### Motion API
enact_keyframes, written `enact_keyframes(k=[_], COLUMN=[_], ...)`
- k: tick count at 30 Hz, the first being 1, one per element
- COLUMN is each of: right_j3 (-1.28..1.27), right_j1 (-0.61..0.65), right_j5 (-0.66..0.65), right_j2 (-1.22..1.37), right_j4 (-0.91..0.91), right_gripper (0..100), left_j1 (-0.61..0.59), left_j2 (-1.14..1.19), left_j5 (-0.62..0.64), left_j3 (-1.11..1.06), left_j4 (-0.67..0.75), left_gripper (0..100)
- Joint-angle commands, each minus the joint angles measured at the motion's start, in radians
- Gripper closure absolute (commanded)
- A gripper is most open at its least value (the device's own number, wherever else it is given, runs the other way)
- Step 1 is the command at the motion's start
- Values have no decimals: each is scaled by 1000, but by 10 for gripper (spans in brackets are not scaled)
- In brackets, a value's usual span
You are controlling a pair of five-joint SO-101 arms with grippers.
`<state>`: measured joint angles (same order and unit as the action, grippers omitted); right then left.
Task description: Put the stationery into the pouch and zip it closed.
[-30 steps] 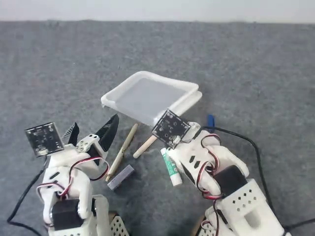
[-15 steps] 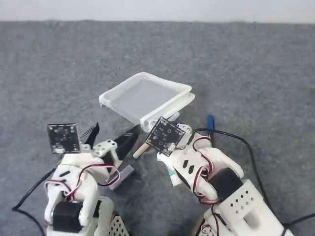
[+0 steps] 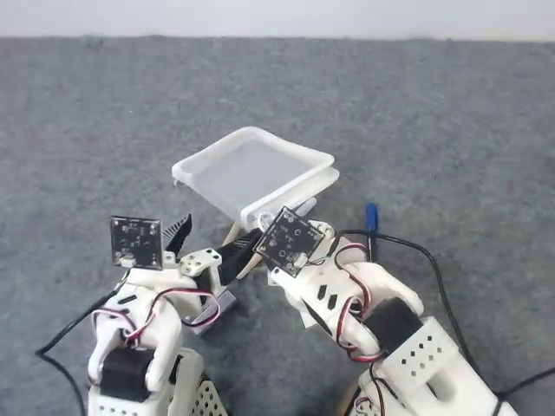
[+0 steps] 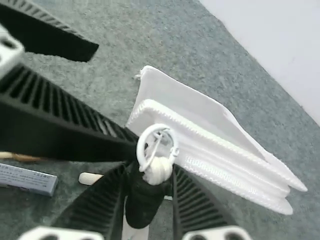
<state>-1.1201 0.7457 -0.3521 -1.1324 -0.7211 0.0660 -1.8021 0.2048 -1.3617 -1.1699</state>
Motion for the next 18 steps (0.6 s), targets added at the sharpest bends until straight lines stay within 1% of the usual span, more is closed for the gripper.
enact_keyframes(k=[1, 6, 11, 14, 18], right_j3=[9, 11, 11, 14, 15], right_j1=[10, 12, 12, 12, 13], right_j5=[54, 57, 60, 61, 63], right_j2=[-36, -36, -36, -38, -38], right_j4=[13, -30, -44, -65, -70], right_gripper=[992, 992, 992, 992, 992], left_j1=[-2, -2, -3, -3, -3], left_j2=[-21, -21, -21, -21, -21], left_j5=[-11, -9, -12, -44, -54], left_j3=[-1, -2, -2, -12, -50], left_j4=[41, 41, 41, 41, 72], left_gripper=[614, 618, 672, 677, 677])
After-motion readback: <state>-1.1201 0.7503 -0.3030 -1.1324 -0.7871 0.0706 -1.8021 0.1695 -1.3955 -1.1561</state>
